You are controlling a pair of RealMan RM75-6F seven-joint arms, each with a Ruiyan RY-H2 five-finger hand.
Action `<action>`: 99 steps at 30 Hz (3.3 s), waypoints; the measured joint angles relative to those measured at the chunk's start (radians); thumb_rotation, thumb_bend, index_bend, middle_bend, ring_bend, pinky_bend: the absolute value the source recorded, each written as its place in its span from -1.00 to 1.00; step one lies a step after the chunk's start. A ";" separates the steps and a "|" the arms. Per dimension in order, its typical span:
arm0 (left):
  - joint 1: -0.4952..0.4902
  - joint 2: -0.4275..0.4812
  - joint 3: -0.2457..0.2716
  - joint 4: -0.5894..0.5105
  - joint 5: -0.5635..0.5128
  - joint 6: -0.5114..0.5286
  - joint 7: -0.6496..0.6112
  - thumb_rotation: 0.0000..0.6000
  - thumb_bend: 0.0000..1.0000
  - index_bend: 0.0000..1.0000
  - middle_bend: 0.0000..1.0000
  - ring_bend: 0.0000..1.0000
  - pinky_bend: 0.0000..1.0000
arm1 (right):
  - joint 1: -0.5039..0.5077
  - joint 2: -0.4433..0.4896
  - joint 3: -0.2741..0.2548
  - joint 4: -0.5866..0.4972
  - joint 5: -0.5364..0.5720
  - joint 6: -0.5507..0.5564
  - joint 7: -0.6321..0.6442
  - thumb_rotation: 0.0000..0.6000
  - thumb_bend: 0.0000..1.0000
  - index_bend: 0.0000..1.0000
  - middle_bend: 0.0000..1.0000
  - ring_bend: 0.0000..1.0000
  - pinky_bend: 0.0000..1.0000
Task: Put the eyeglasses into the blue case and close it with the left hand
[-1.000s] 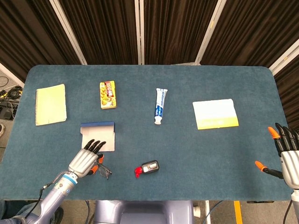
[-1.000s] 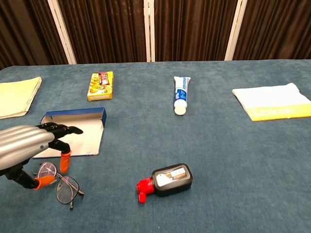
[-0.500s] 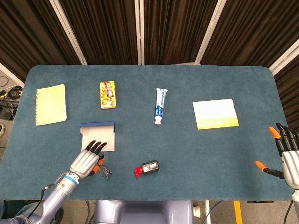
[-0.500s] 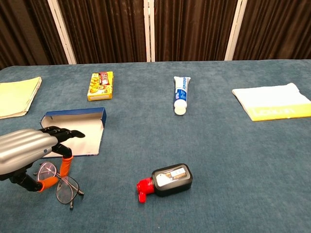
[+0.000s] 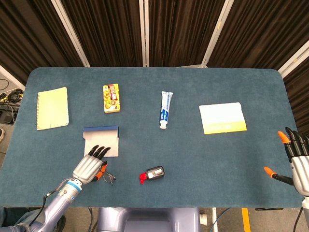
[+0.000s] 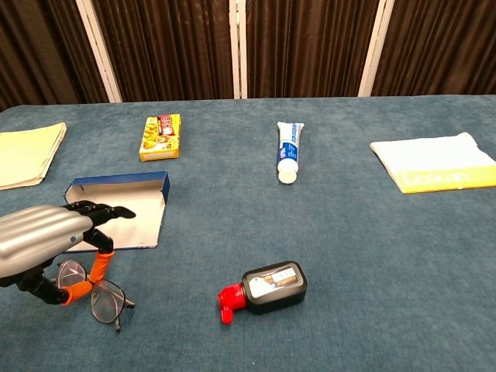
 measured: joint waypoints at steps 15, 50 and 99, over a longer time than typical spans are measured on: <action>-0.034 0.057 -0.125 -0.080 -0.101 0.025 -0.047 1.00 -0.10 0.21 -1.00 -1.00 -1.00 | 0.004 -0.001 -0.002 -0.003 0.002 -0.011 -0.001 1.00 -1.00 -0.91 -1.00 -1.00 -1.00; -0.228 -0.095 -0.248 0.295 -0.415 -0.131 -0.096 1.00 -0.30 -0.82 -1.00 -1.00 -1.00 | 0.012 -0.006 0.008 0.010 0.048 -0.041 0.005 1.00 -1.00 -0.99 -1.00 -1.00 -1.00; -0.328 -0.147 -0.234 0.522 -0.297 -0.245 -0.221 1.00 -0.66 -1.00 -1.00 -1.00 -1.00 | 0.033 -0.030 0.030 0.053 0.124 -0.100 0.007 1.00 -1.00 -1.00 -1.00 -1.00 -1.00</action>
